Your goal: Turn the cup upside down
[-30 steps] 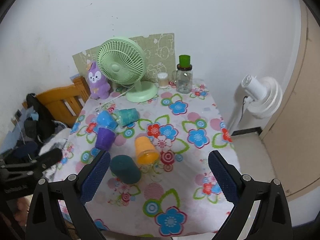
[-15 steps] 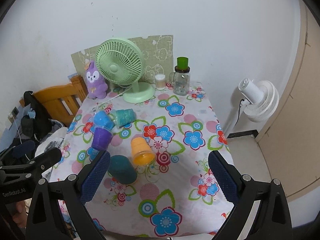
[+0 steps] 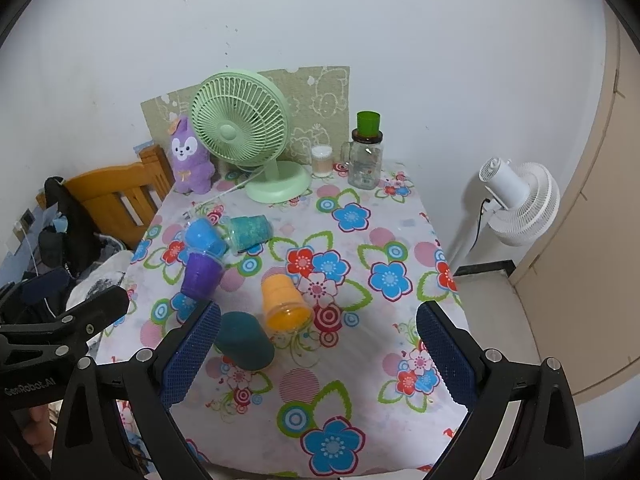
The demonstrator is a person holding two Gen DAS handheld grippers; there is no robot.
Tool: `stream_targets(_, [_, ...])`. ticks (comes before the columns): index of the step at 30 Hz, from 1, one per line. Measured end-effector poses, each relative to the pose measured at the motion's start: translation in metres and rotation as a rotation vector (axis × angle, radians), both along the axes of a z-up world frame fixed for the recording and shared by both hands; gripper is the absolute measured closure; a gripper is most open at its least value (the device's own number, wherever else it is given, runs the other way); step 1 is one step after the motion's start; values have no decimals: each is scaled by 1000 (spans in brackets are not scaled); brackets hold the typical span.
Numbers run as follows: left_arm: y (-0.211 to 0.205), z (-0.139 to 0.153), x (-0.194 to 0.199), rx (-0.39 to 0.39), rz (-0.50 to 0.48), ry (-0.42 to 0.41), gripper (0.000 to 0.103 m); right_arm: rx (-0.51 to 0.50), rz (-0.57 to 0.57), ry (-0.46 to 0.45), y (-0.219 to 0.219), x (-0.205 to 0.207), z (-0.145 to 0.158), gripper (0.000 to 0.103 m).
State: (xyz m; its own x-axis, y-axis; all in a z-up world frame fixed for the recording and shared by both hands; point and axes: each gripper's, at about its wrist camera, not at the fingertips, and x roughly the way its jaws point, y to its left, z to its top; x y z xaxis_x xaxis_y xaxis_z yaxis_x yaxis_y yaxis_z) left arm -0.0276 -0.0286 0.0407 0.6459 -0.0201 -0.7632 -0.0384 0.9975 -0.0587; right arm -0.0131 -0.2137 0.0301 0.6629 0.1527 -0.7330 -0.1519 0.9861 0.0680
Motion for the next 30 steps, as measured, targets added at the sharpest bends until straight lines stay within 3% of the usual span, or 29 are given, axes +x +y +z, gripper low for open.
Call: stream_targets(30, [6,-9,6,-8,13,34,0,-19,9,46,9,11,-12,4])
